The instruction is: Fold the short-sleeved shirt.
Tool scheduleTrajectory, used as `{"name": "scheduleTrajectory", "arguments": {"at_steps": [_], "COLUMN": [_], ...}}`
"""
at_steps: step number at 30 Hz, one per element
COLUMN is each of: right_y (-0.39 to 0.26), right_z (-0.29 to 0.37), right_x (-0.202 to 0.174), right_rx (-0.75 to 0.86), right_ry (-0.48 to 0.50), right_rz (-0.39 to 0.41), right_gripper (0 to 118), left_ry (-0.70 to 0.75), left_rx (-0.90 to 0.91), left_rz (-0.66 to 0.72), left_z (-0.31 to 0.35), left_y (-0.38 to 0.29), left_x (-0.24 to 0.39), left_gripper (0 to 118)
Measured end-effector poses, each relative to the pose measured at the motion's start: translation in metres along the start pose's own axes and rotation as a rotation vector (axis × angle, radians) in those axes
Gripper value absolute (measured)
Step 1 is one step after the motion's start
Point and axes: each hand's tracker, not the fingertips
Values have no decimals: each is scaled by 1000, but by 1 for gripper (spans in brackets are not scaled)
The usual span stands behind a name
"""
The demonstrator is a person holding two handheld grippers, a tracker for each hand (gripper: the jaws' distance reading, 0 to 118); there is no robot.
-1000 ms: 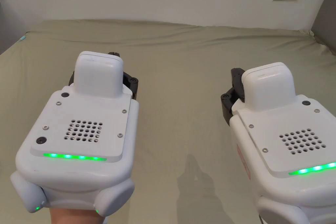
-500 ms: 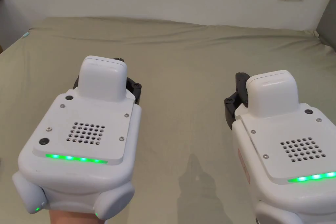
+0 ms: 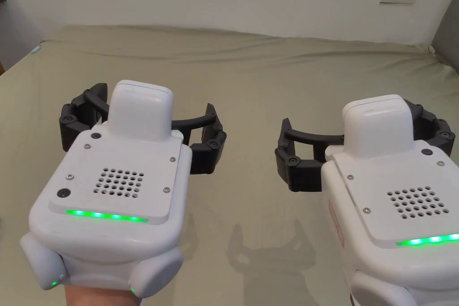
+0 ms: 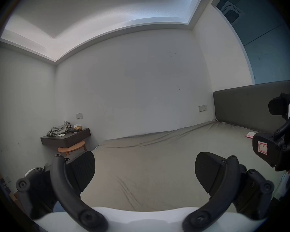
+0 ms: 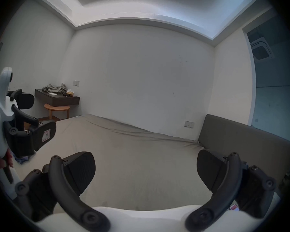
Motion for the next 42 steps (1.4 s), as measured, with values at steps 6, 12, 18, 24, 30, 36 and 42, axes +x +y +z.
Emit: {"name": "scheduleTrajectory", "arguments": {"at_steps": [6,12,18,24,30,36,42], "right_y": [11,27,35,41,34,28,23], "right_z": [-10,-14,-7,-3,2,0,3], "right_x": [12,17,21,16,9,4,8], "right_rx": [-64,-145,-180,-213,-219,-250,-205], "right_ry": [29,11,72,56,88,73,89], "right_rz": [-130,-234,-320,-305,-284,-288,-285], "right_gripper": [118,118,118,118,118,118,118], "left_ry": [9,31,23,1,6,4,6], "left_rx": [8,17,22,24,19,19,22], "left_rz": [54,62,42,39,22,17,16], "left_z": [4,3,3,2,2,3,3], "left_y": [5,11,14,17,16,15,15], "left_x": [-8,-15,-17,-17,-15,-13,-12], "left_gripper": [116,116,116,116,116,116,116]}}
